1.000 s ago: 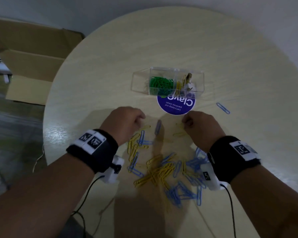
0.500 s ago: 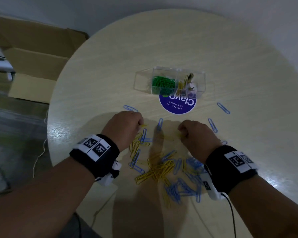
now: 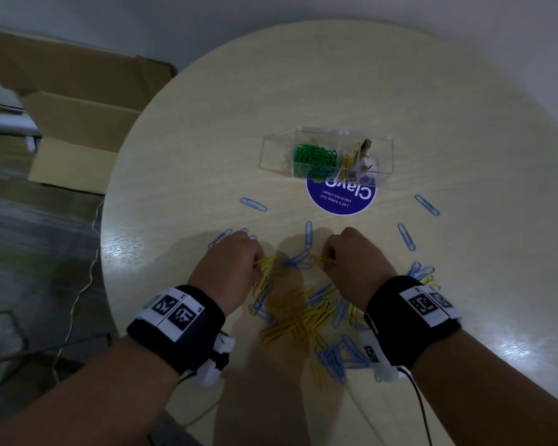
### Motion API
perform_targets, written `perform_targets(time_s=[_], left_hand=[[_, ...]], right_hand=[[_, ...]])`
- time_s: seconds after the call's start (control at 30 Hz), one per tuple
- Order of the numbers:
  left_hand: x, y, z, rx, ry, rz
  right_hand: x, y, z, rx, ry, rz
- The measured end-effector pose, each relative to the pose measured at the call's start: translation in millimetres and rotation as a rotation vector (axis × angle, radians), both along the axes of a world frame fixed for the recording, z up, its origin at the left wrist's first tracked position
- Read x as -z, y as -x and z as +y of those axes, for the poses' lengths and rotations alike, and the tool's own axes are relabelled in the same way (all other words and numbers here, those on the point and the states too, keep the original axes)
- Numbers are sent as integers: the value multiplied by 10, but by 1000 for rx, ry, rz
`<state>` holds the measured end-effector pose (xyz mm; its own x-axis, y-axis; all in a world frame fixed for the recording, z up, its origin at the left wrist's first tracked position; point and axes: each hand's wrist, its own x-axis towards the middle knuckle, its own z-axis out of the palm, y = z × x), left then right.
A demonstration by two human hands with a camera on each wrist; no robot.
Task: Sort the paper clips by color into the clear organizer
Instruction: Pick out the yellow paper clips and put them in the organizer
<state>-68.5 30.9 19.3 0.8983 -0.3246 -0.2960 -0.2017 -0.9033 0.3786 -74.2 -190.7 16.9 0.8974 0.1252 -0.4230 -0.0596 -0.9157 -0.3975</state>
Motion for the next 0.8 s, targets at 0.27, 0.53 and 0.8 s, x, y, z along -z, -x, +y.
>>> perform_targets(time_s=[0.27, 0.53, 0.8], left_hand=[[14, 72, -67, -30, -46, -54], [-94, 89, -90, -186, 44, -57], [-531, -841, -708, -346, 506, -179]], right_hand=[[-29, 144, -49, -16, 68, -54], [-66, 251, -227, 60, -6, -80], [-328, -12, -794, 358, -130, -232]])
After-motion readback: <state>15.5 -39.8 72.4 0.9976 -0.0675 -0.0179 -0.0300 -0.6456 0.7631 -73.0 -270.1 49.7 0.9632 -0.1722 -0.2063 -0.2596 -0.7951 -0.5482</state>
